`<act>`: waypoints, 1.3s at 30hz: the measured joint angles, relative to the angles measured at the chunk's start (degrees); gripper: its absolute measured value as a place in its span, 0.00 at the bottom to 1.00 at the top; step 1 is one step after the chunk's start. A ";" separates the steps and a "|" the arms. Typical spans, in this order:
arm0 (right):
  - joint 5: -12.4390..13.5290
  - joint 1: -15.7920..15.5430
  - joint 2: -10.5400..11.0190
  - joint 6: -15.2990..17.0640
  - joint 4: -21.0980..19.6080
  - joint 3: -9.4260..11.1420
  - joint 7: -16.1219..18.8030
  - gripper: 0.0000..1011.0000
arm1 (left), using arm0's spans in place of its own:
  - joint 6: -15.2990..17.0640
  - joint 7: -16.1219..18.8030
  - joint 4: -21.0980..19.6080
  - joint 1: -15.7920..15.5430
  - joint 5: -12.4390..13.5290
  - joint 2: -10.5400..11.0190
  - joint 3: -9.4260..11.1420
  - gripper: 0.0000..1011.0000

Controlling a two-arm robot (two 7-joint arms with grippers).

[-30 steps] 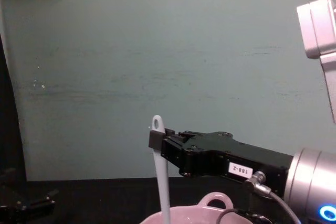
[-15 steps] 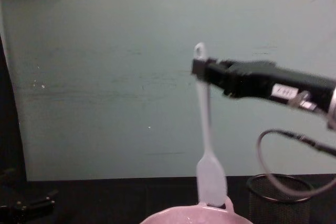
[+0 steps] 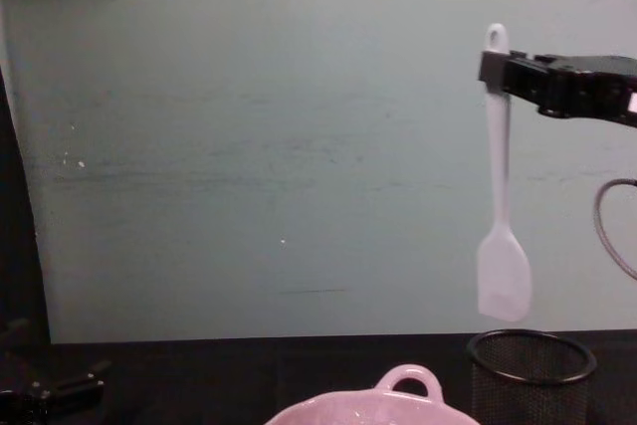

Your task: Use the one hand to pick up the spoon and stir the clear water in the bowl.

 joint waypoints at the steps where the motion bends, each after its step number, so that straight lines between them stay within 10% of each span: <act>1: 0.11 -0.04 0.02 -0.04 0.58 0.40 -0.23 0.12 | 0.00 0.00 0.00 0.00 0.00 0.00 0.00 1.00; 39: 2.06 0.49 -5.94 -0.75 14.79 0.78 -1.18 0.12 | 0.00 0.00 0.00 0.00 0.00 0.00 0.00 1.00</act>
